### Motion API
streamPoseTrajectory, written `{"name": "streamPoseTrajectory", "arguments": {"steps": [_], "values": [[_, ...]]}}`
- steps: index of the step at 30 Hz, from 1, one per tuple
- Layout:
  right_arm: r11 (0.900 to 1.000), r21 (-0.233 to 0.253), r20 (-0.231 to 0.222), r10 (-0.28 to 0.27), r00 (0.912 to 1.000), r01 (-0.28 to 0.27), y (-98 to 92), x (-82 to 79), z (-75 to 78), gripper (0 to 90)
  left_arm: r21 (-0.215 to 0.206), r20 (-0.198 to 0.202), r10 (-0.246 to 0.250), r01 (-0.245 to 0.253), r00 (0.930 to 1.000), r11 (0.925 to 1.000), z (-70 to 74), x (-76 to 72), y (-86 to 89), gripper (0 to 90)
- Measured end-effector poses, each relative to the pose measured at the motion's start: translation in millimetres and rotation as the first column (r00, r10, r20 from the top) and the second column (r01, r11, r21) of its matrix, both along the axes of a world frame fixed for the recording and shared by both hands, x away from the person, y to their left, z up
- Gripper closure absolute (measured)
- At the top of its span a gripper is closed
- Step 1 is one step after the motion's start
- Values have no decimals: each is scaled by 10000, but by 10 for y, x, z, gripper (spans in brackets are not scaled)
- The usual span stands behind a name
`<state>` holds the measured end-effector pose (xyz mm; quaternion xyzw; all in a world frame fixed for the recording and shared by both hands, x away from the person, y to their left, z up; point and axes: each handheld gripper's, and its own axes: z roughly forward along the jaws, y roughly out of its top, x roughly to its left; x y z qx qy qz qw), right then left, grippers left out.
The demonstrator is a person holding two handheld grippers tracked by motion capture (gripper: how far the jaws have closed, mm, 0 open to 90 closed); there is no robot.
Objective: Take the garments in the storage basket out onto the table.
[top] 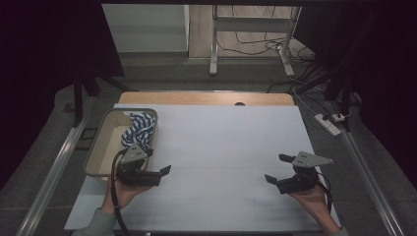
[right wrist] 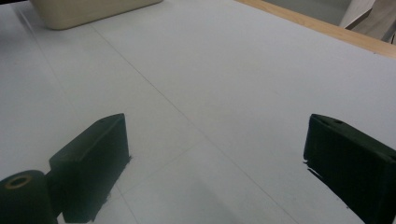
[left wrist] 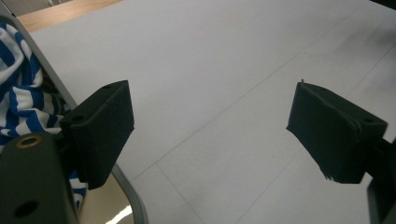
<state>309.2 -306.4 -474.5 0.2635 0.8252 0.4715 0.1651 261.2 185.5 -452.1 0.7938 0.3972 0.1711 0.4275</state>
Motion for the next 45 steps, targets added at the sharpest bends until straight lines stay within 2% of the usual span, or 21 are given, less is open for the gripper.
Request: {"name": "streamPoseTrajectory", "arguments": {"steps": [5,18,37,45], "values": [[10000,-53,14,68,10000,-68,12,6,-5,64,85,97,-30,30,9999,10000,69,50,-26,145],[9999,-124,-80,86,9999,-87,34,9,-16,65,122,-88,215,-214,9997,9997,112,182,43,149],[9997,-229,-211,53,9998,-57,50,26,-47,68,-1,-241,743,-744,9969,9972,76,465,190,158],[9997,-246,-205,14,9998,-19,38,29,-49,68,128,-141,767,-765,9970,9970,94,570,190,158]]}}
